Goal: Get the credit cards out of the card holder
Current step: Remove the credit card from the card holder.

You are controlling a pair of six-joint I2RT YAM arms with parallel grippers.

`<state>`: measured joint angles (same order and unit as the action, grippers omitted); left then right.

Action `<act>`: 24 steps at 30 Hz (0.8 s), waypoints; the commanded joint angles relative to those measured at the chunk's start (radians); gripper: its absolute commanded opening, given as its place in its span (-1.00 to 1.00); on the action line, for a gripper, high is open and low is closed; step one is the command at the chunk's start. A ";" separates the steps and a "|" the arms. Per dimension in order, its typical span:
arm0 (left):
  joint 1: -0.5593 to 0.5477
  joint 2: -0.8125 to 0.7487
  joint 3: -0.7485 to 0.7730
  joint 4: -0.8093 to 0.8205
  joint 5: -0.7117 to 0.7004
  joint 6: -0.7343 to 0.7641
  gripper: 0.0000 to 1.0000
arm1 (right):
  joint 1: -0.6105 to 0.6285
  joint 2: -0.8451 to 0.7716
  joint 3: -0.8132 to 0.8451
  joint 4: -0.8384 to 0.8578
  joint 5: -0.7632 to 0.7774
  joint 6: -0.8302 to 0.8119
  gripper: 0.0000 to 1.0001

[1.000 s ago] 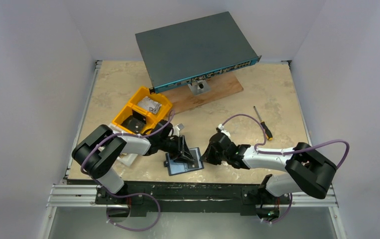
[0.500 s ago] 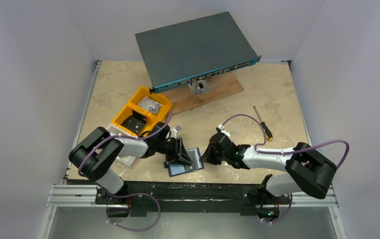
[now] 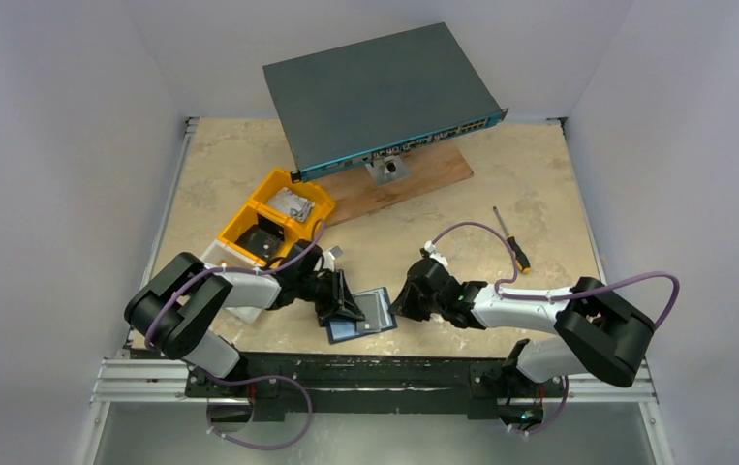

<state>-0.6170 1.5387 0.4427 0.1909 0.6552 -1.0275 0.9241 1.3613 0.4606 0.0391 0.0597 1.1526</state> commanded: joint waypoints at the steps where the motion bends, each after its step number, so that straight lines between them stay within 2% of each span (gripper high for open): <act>1: 0.018 -0.023 -0.018 -0.020 -0.039 0.035 -0.55 | 0.012 0.045 -0.047 -0.214 0.030 -0.042 -1.00; 10: 0.032 -0.033 -0.029 -0.004 -0.032 0.031 -0.74 | 0.011 0.022 -0.038 -0.208 0.022 -0.059 -1.00; 16: 0.035 -0.016 -0.027 0.013 -0.018 0.026 -0.94 | 0.012 -0.084 0.028 -0.260 0.076 -0.121 -0.73; 24: 0.037 -0.005 -0.022 0.031 0.008 0.026 -0.95 | 0.015 -0.171 0.106 -0.270 0.063 -0.197 -0.58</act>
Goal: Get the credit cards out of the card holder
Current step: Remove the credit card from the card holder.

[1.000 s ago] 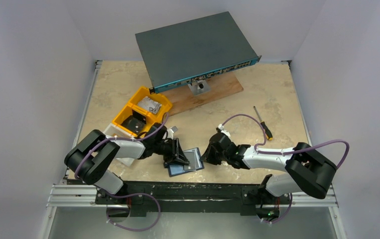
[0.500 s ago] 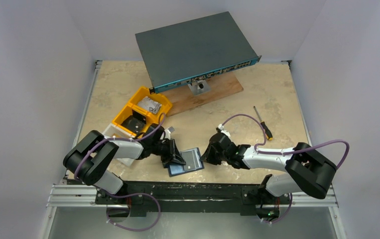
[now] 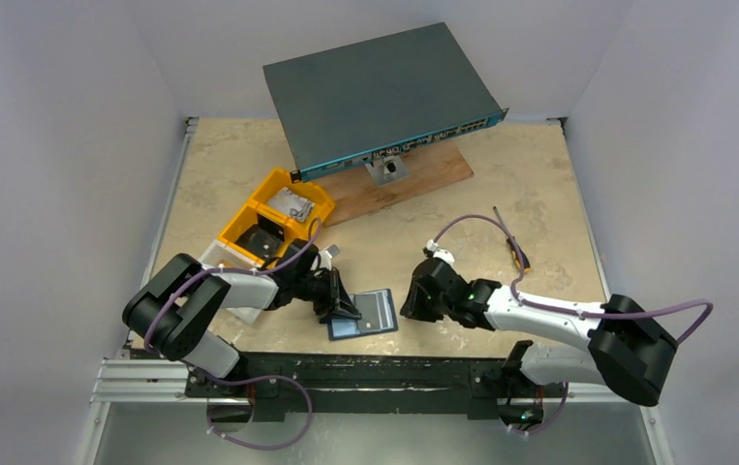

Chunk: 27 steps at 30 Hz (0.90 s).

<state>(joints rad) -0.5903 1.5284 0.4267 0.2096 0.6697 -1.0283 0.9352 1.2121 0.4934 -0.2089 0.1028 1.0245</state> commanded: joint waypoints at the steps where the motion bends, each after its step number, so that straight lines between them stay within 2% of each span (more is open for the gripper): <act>1: 0.010 0.005 -0.004 0.008 -0.007 0.029 -0.94 | 0.007 -0.019 0.083 -0.014 0.013 -0.074 -0.57; 7: 0.010 0.012 0.003 -0.007 -0.011 0.037 -0.95 | 0.028 0.056 0.143 0.059 -0.025 -0.104 -0.56; 17: 0.010 0.025 0.008 -0.018 -0.009 0.048 -0.96 | 0.055 0.281 0.256 0.130 -0.035 -0.116 -0.93; 27: 0.010 0.015 0.005 -0.028 -0.012 0.052 -0.97 | 0.053 0.333 0.269 0.092 0.015 -0.091 -1.00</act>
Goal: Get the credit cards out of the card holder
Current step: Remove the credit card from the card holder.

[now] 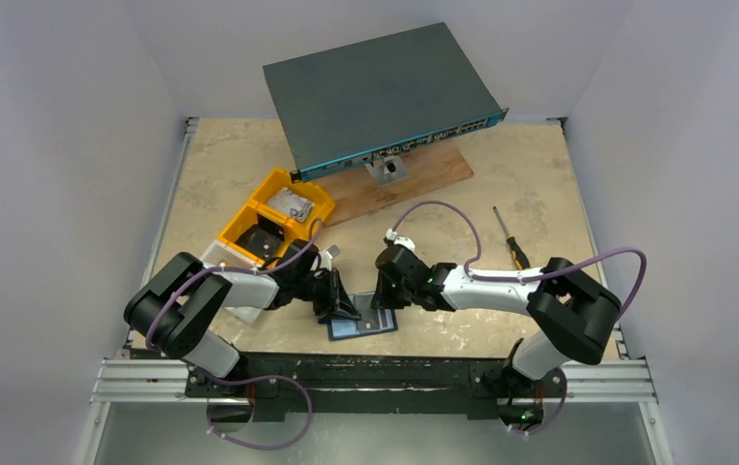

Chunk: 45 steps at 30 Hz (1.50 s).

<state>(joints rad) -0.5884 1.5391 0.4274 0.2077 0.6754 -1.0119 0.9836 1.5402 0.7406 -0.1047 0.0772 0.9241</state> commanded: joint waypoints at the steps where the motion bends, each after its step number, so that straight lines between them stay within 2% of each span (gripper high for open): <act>1: 0.008 0.005 0.003 -0.027 -0.019 0.035 -0.97 | 0.005 0.005 0.017 -0.017 0.041 0.016 -1.00; 8: 0.008 0.007 0.001 -0.027 -0.020 0.035 -0.97 | 0.004 -0.018 -0.019 -0.032 0.058 0.068 -1.00; 45: 0.008 -0.003 -0.012 -0.034 -0.034 0.032 -0.98 | -0.001 -0.022 -0.062 -0.085 0.128 0.130 -1.00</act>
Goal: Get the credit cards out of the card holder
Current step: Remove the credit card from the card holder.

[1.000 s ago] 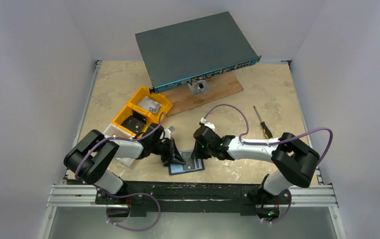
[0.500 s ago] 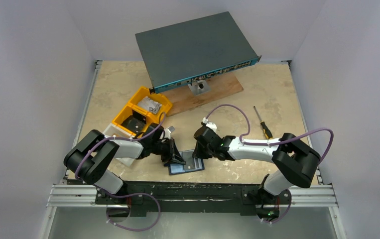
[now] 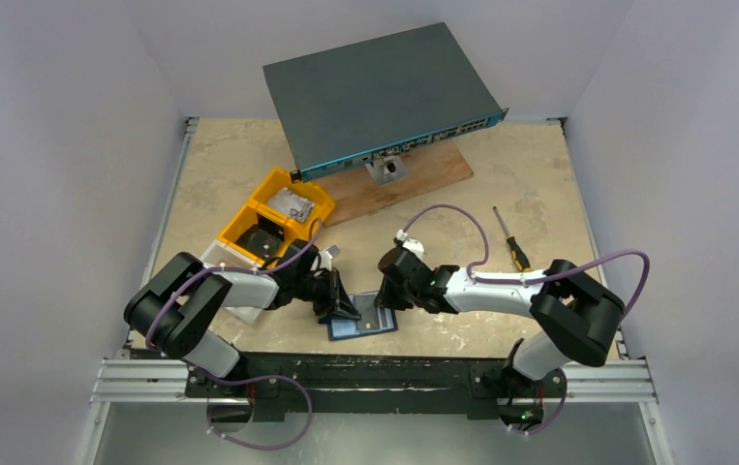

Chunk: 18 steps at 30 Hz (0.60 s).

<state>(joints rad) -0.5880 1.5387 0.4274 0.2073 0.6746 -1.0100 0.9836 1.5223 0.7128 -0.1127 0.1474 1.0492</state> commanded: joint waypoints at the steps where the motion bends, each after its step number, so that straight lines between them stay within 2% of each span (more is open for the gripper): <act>1: 0.008 -0.003 -0.012 -0.033 -0.034 0.030 -0.99 | -0.003 -0.005 -0.035 -0.077 0.058 0.006 -1.00; 14: 0.008 -0.004 -0.009 -0.041 -0.036 0.031 -0.99 | -0.013 -0.010 -0.044 -0.064 0.050 -0.001 -0.95; 18: 0.008 -0.007 -0.007 -0.046 -0.038 0.031 -0.99 | -0.013 0.001 -0.041 -0.062 0.043 -0.005 -1.00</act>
<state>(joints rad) -0.5880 1.5387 0.4274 0.2039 0.6743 -1.0100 0.9794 1.5108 0.6979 -0.1013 0.1471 1.0584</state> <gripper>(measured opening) 0.041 0.018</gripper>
